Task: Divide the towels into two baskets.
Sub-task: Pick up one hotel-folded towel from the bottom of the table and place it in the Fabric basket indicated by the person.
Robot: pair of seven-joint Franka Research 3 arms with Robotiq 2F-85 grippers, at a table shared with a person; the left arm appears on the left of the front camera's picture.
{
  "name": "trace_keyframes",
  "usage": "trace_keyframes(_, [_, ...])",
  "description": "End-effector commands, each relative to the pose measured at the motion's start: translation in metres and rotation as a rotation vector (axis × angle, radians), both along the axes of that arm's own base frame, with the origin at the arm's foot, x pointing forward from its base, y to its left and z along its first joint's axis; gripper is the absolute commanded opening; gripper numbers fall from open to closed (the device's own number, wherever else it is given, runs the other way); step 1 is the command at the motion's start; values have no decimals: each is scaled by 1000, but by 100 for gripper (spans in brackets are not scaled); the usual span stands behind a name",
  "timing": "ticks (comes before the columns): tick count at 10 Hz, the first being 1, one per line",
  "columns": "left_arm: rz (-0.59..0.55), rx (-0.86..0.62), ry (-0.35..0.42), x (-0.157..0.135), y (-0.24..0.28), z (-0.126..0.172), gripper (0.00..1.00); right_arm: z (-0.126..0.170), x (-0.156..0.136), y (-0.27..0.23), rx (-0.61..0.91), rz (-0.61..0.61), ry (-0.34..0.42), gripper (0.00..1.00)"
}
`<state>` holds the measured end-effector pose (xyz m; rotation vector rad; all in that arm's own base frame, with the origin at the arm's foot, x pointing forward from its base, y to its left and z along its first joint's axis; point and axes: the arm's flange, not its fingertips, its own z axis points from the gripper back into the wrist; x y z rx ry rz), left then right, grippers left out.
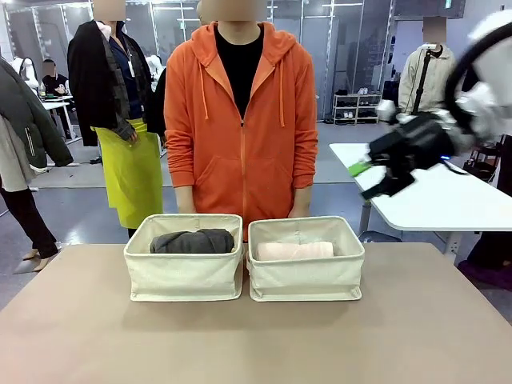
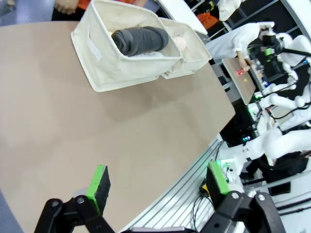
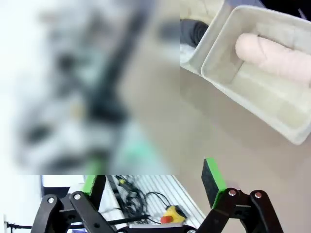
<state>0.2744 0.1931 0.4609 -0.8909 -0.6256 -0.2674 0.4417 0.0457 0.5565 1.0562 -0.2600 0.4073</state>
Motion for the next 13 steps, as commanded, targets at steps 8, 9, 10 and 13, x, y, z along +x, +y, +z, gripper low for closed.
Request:
trace_keyframes(8, [-3,-2,-12,0,2,3,100,-95,-97,-258,461,-544,179,100])
trace_keyframes(9, [-3,-2,-12,0,2,3,100,-102,-90,-256,452,-543,214,100])
trace_keyframes(10, [-3,-2,-12,0,2,3,100,-94,-100,-259,428,-485,148,100])
trace_keyframes(13, [-3,-2,-12,0,2,3,100,-94,-100,-259,428,-485,148,100])
